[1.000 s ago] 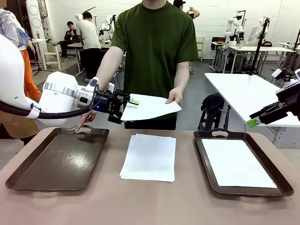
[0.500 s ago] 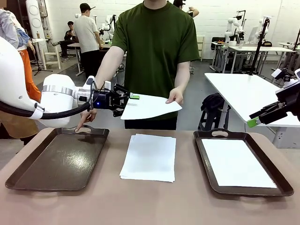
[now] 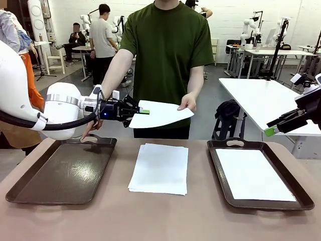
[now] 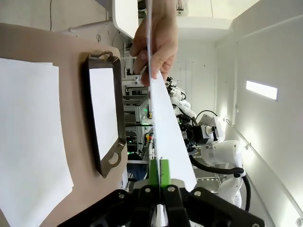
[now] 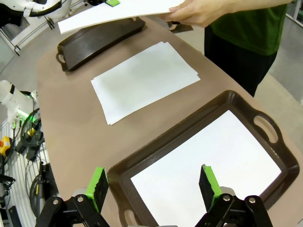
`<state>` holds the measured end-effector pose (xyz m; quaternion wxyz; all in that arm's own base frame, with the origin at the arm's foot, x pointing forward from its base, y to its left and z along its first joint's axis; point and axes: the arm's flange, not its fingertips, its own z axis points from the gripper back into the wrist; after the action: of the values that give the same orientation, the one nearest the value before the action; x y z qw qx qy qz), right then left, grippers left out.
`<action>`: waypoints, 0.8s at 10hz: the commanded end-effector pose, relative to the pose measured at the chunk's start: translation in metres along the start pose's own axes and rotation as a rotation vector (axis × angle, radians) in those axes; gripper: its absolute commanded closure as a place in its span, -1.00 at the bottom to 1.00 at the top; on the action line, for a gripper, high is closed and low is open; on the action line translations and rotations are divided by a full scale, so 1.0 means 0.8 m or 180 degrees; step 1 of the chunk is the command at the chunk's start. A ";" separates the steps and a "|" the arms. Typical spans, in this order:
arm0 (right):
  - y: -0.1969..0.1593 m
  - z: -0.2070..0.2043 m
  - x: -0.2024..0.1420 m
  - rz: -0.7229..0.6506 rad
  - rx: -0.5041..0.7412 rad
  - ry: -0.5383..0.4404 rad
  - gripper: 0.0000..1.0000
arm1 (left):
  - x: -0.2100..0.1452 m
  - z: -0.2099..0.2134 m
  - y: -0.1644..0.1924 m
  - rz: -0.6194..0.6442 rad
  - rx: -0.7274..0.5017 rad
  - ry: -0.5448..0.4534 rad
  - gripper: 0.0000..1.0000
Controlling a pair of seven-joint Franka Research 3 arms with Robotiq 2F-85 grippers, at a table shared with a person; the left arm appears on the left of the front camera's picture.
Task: Sort the A4 documents.
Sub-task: Receive the A4 Paper.
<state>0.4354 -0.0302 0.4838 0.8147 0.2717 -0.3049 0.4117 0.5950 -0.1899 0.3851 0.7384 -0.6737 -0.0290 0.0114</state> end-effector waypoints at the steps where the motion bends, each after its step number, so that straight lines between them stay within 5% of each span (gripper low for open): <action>1: 0.000 -0.002 -0.001 0.0015 -0.0033 -0.0003 -1.00 | 0.004 -0.002 -0.003 0.0042 -0.0039 0.0008 1.00; 8: 0.000 -0.002 -0.001 0.0015 -0.0033 -0.0003 -1.00 | 0.004 0.003 -0.008 -0.0044 -0.0014 -0.0010 1.00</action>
<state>0.4354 -0.0303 0.4839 0.8147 0.2716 -0.3050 0.4116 0.5979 -0.1860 0.3937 0.7349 -0.6773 -0.0345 0.0051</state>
